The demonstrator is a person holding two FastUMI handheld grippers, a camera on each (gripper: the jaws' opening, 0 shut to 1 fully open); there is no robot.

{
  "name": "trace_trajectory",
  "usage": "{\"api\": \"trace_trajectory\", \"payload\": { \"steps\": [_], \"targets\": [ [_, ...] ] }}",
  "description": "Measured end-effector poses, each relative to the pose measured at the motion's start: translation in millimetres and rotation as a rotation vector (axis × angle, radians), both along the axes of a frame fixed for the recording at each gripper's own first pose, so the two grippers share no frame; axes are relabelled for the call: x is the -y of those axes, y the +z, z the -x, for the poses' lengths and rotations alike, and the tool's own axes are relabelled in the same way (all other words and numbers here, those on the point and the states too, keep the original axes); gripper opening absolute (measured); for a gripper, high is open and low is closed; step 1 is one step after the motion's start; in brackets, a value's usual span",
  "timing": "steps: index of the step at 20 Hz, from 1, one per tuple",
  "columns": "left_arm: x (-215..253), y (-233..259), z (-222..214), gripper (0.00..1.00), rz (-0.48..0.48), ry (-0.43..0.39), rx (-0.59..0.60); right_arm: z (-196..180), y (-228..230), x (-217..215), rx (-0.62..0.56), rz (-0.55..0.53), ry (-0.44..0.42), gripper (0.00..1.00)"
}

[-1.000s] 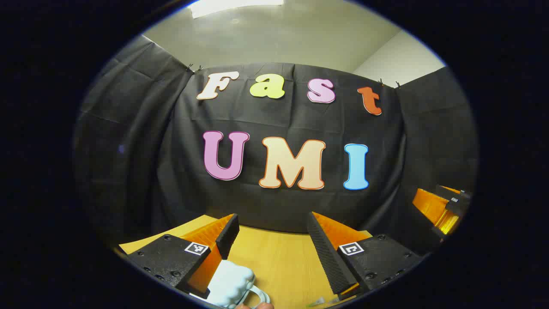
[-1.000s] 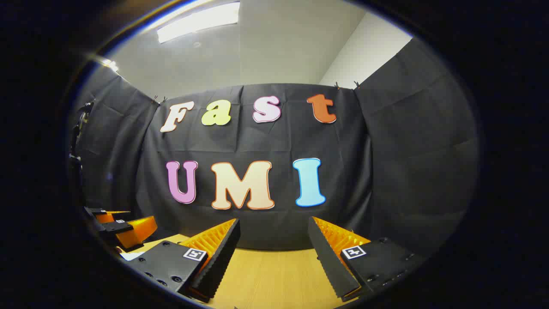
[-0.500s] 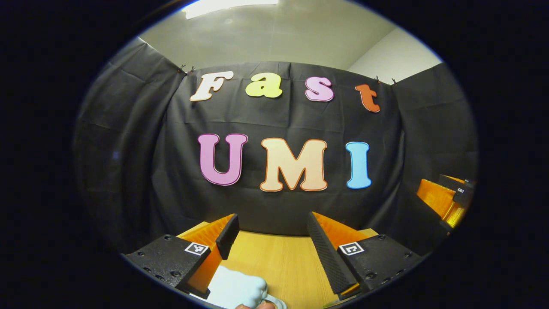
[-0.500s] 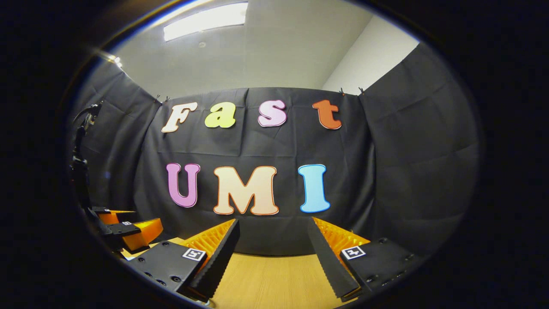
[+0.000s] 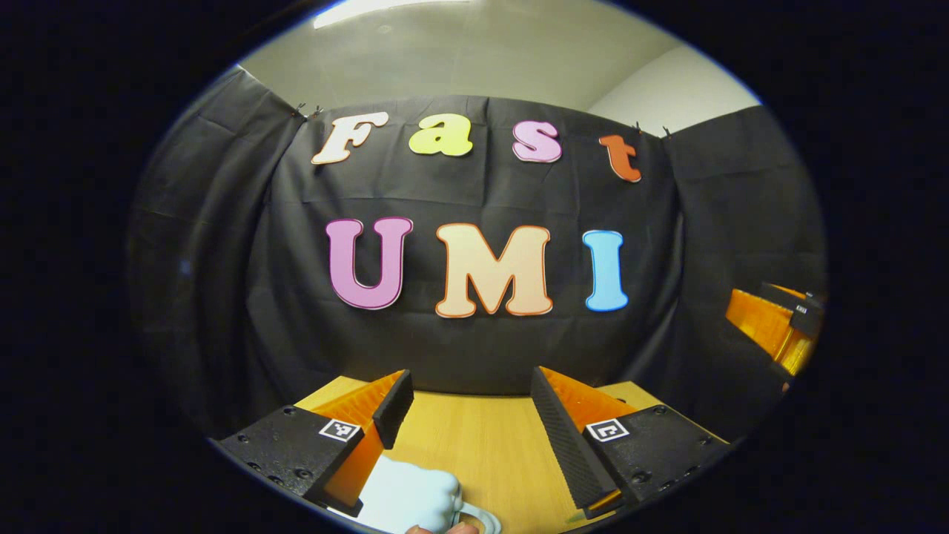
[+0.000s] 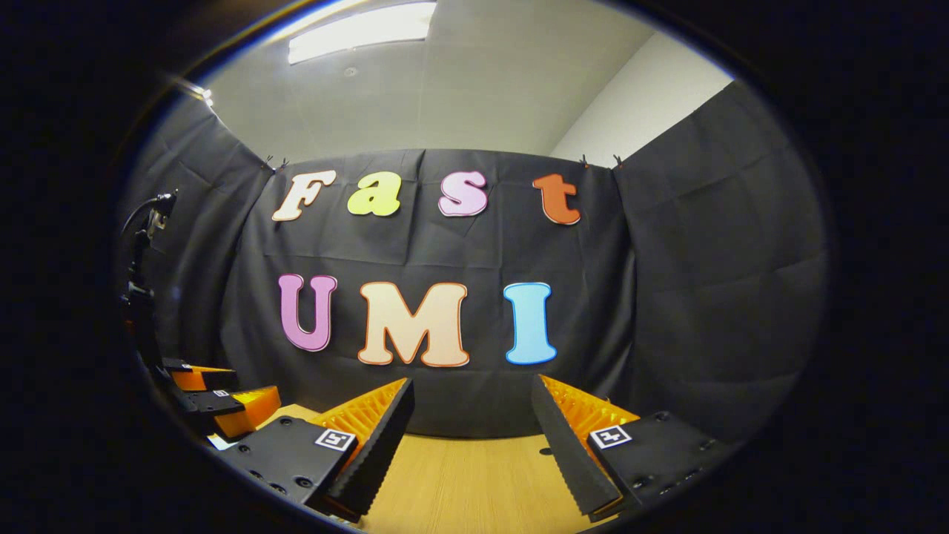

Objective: First open the suitcase, pack the skin care products into it, and then close the suitcase.

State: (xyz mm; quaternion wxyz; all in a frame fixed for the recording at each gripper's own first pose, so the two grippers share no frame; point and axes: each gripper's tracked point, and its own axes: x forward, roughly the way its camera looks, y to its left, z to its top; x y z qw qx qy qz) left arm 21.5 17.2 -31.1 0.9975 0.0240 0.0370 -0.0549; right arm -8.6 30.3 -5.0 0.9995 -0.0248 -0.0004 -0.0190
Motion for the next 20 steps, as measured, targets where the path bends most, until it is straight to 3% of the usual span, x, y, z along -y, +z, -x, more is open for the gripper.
{"api": "trace_trajectory", "payload": {
  "steps": [6,10,20],
  "targets": [
    [5.5,-49.4,11.2,0.95,-0.069,-0.018,-0.127,-3.9,-13.4,8.6,-0.038,-0.078,0.006,0.98],
    [7.3,-100.6,27.3,0.95,-0.053,-0.025,-0.269,-10.3,-28.6,7.4,-0.103,-0.133,0.019,0.96],
    [20.2,-221.0,80.9,0.96,-0.099,-0.061,-0.631,-3.9,-49.2,-0.6,-0.169,-0.033,0.081,0.98]
  ]
}}
